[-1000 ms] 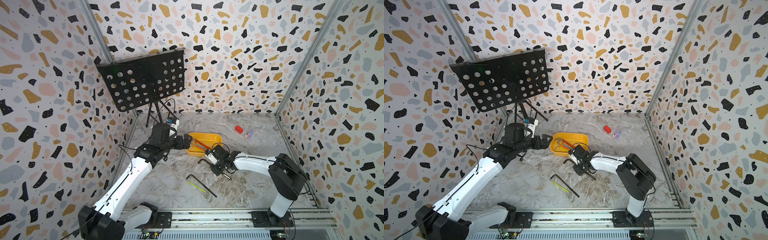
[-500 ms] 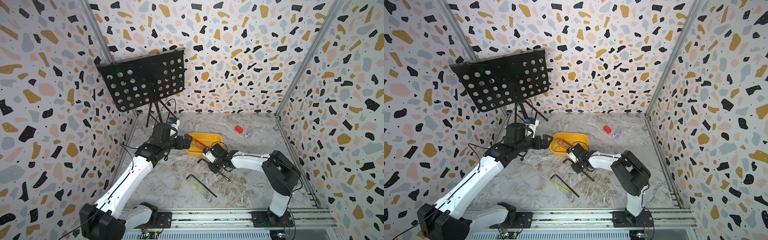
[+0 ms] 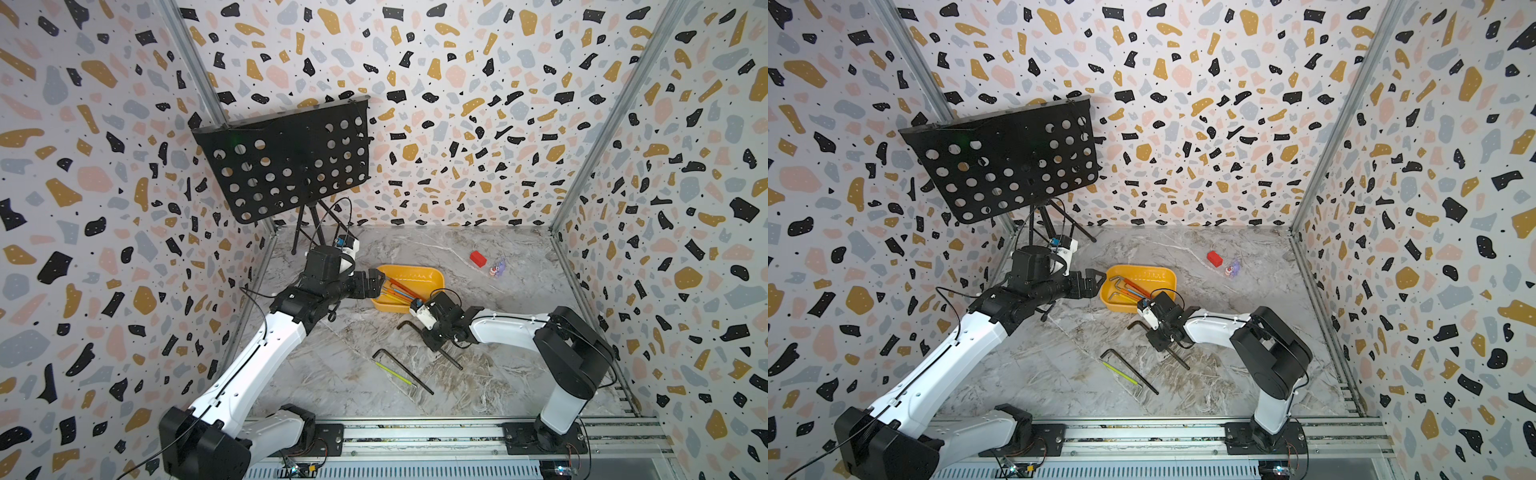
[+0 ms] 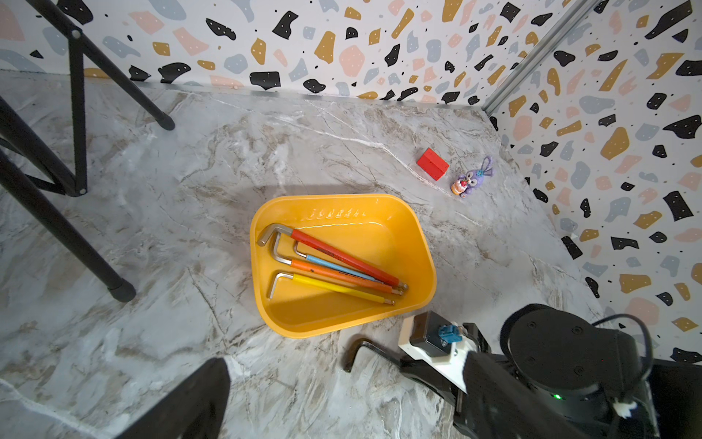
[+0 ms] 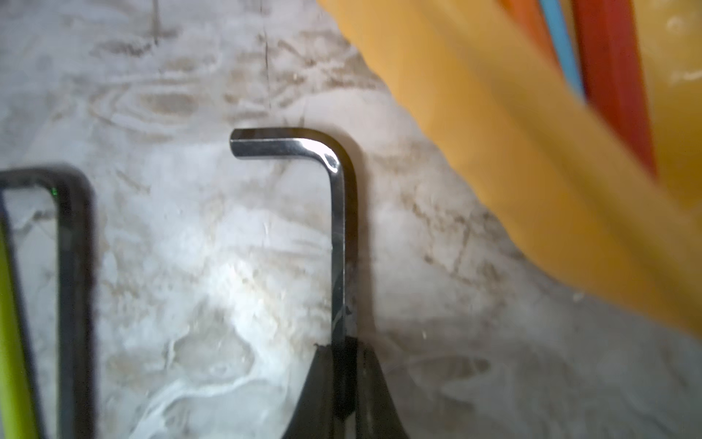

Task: Put the hex key on the desktop into the storage box
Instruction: Pick up the Allen key from the center of the board, then place the Allen key in the storage box.

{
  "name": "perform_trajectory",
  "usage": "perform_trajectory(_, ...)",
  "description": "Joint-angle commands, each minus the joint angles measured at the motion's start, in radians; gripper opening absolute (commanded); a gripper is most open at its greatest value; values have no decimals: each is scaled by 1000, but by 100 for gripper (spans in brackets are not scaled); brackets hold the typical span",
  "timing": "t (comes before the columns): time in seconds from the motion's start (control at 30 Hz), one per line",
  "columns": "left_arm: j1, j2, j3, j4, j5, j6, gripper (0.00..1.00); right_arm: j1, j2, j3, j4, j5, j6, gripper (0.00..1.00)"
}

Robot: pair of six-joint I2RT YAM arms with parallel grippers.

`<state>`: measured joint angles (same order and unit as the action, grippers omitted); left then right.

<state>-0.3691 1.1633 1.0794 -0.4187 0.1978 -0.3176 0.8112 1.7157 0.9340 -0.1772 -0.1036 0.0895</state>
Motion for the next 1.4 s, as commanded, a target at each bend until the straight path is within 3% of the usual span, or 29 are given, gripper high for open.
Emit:
perform_trajectory(0.0,6,-19,-1,35,-24,-5,100,3,-133,19,-78,11,8,0)
perform_trajectory(0.37,43,78,157,65,43,-44,100,-26,-219,217,-243,37,-95,0)
perform_trajectory(0.53,108,139,202,91,103,-67,100,-99,-117,361,-242,-49,-176,0)
perform_trajectory(0.63,164,159,176,131,147,-118,100,-144,-28,475,-243,-136,-220,0)
perform_trajectory(0.77,197,178,108,208,200,-191,100,-155,102,651,-277,-151,-280,0)
perform_trajectory(0.9,202,204,99,274,343,-210,100,-166,230,796,-285,-195,-314,0)
perform_trajectory(1.13,223,190,82,276,305,-224,100,-173,410,991,-313,-226,-301,0)
perform_trajectory(1.37,237,198,81,275,307,-241,100,-175,484,998,-314,-185,-303,0)
